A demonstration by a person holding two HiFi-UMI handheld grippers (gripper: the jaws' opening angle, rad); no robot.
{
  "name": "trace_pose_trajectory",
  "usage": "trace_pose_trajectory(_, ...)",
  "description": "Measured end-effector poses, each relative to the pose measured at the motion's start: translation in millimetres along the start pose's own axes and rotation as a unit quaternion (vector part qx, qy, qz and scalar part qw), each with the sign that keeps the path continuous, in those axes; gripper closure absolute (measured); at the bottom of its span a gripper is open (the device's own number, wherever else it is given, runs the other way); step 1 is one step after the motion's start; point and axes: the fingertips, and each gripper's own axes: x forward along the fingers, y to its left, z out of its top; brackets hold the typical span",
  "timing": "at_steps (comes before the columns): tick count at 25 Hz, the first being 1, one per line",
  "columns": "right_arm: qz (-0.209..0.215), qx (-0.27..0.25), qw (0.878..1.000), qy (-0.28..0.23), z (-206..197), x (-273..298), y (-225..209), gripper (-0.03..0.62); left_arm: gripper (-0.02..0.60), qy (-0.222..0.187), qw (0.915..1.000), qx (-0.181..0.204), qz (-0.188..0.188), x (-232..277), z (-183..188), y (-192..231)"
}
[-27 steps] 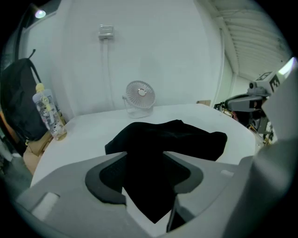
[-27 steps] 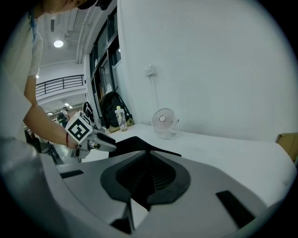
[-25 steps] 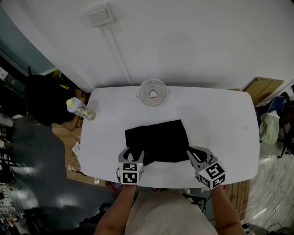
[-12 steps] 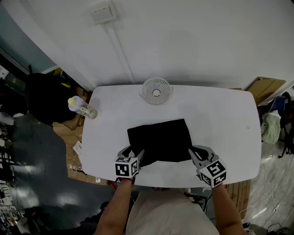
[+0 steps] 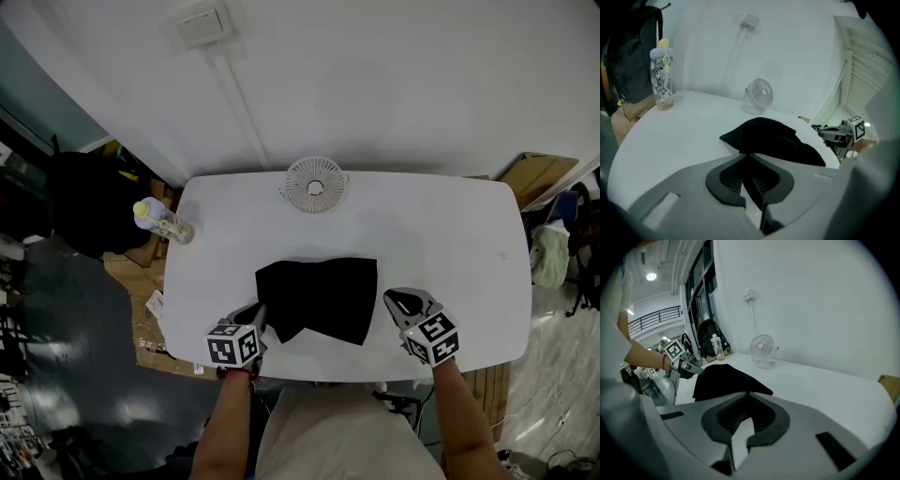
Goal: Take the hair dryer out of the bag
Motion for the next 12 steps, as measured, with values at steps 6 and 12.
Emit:
trace_pose_trajectory(6,0.041,-0.108,0.991,0.062,-9,21,23,0.574,0.555,-0.004,0.9949,-0.101,-0.006,2,-10,15)
trace_pose_trajectory(12,0.081,-0.198,0.966,0.143,-41,36,44,0.444,0.554,0.003,0.9935,-0.114,-0.004,3,-14,22)
